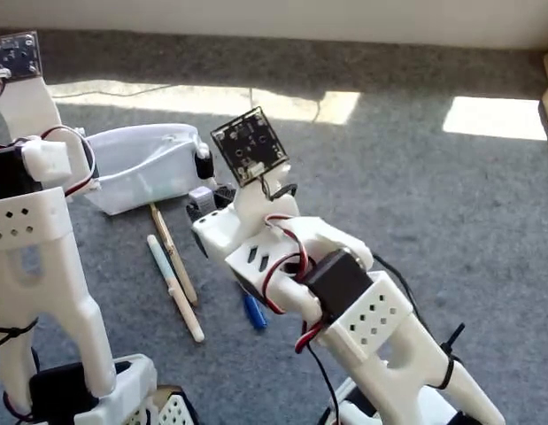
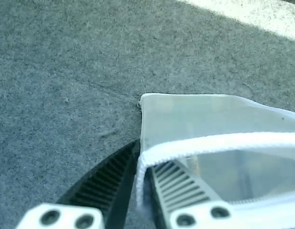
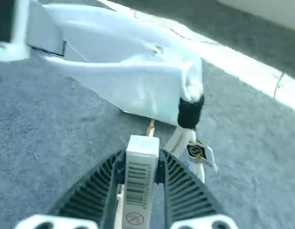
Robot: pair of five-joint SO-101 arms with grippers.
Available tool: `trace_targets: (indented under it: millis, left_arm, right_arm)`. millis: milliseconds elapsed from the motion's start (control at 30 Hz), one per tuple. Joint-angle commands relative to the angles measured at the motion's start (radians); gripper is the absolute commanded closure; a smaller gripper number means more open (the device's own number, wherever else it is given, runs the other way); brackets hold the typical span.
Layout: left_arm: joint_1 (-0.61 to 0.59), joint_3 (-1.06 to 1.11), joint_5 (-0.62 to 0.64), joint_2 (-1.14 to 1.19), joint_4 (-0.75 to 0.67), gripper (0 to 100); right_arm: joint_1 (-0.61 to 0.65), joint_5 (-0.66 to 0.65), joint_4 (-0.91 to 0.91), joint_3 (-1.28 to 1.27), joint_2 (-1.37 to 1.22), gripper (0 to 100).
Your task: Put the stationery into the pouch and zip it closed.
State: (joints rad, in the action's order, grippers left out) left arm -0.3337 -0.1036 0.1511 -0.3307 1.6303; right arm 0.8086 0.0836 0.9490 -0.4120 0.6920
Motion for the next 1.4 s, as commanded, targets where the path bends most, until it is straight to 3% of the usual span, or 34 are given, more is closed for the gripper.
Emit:
trace_targets:
  millis: [0, 633, 900, 1033, 1367]
  left_arm:
    - [0.002, 0.004, 0.011, -0.015, -0.015, 99]
    - [0.002, 0.004, 0.011, -0.015, -0.017, 99]
    - [0.002, 0.004, 0.011, -0.015, -0.018, 99]
    - [0.002, 0.004, 0.011, -0.015, -0.018, 99]
    - [0.002, 0.004, 0.011, -0.015, -0.018, 99]
  right_arm:
    - [0.054, -0.084, -0.116, 0.01, 0.05, 99.0]
    - [0.073, -0.132, -0.731, -0.031, 0.038, 99.0]
    - [0.073, -0.135, -1.19, -0.302, 0.036, 99.0]
    - [0.07, -0.135, -1.245, -0.349, 0.008, 99.0]
    - [0.039, -0.133, -1.25, -0.199, -0.252, 99.0]
